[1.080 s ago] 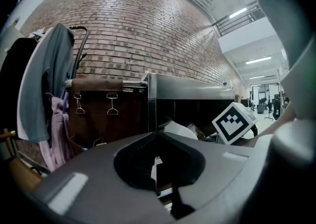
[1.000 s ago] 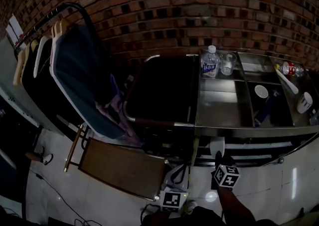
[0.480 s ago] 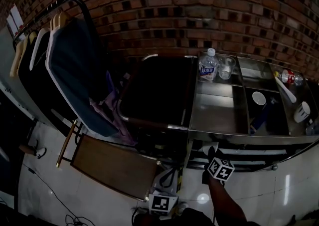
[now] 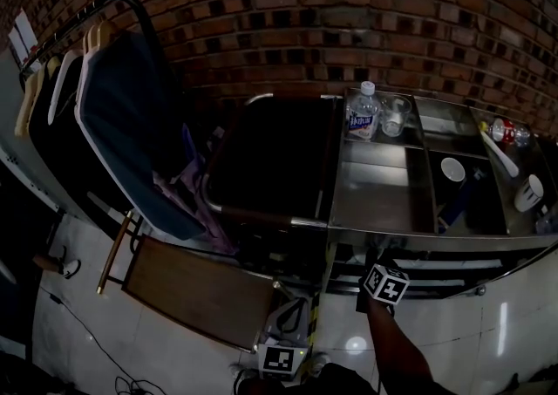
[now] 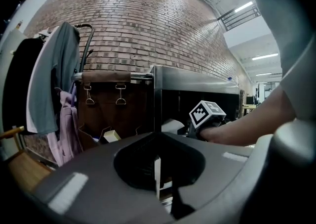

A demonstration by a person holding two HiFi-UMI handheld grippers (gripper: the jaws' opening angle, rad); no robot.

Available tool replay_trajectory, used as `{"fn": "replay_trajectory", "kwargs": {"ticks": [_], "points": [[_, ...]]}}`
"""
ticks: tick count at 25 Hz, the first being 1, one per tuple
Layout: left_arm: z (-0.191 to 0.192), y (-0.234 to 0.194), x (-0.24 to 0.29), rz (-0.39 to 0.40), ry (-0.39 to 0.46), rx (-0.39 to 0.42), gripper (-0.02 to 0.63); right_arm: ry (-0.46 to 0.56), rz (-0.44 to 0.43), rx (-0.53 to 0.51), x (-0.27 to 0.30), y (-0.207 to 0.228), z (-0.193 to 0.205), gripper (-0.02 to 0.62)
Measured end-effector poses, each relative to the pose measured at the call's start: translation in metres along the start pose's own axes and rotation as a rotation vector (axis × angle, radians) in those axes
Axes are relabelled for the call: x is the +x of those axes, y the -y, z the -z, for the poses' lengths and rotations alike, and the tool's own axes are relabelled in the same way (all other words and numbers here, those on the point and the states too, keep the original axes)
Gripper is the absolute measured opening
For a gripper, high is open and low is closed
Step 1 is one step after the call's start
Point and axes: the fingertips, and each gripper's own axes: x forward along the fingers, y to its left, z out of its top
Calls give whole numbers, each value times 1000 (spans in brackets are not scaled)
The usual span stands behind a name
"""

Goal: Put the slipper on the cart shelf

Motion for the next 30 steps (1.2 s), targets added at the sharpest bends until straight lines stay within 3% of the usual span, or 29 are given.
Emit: {"fn": "replay_trajectory", "kwargs": {"ticks": [7,13,21,25,28,30], "points": [[0,3,-4,11,9,-17,14,18,95,-221,1,-3,-11,97],[-4,-4,-9,-11,28,-43,14,16,159,-225,-1,7,-13,150],[-2,-4,-13,-13,31,-54,14,17,266,-328,-1,26,-11,227],[-4,-1,-12,-2,31,-62,14,113,247,-361,-22,19,-26,256],[-3,4,-10,13,35,-71,14,185,176,-382,-53,-1,-31,227],[-1,8,-7,20,38,-70,14,211,121,-396,-76,-15,-32,174]]}}
